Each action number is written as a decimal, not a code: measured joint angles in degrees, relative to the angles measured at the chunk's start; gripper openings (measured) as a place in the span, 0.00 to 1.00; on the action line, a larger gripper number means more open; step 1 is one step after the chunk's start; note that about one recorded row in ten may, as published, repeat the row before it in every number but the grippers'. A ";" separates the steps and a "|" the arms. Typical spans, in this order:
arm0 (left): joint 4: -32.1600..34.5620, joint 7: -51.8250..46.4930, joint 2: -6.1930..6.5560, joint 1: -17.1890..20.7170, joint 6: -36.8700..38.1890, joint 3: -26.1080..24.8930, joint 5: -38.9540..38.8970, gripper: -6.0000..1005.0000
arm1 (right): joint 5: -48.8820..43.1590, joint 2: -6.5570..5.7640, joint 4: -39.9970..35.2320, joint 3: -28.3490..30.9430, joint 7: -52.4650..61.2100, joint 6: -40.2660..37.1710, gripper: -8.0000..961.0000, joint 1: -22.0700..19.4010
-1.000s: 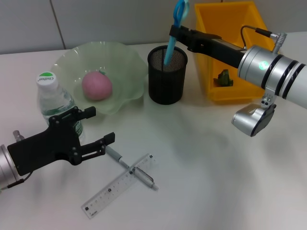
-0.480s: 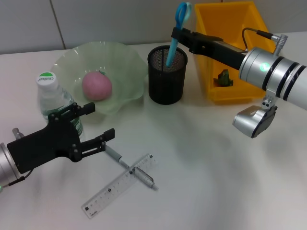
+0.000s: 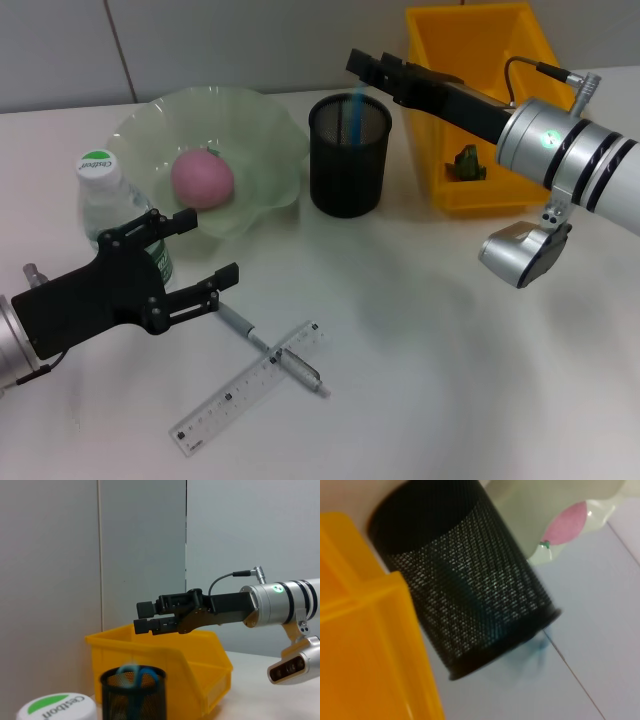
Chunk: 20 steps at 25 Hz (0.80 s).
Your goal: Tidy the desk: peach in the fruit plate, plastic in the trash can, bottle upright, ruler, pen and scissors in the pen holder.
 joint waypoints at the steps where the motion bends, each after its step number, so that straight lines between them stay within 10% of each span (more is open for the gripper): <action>1: 0.02 0.00 0.00 0.00 0.09 0.00 -0.10 0.78 | 1.07 0.00 0.13 -0.63 -0.07 -0.07 0.62 -0.03; 20: -0.13 1.14 0.09 0.10 0.43 0.21 -0.90 0.77 | 11.13 -0.03 3.20 -3.59 1.17 -7.29 0.73 -0.77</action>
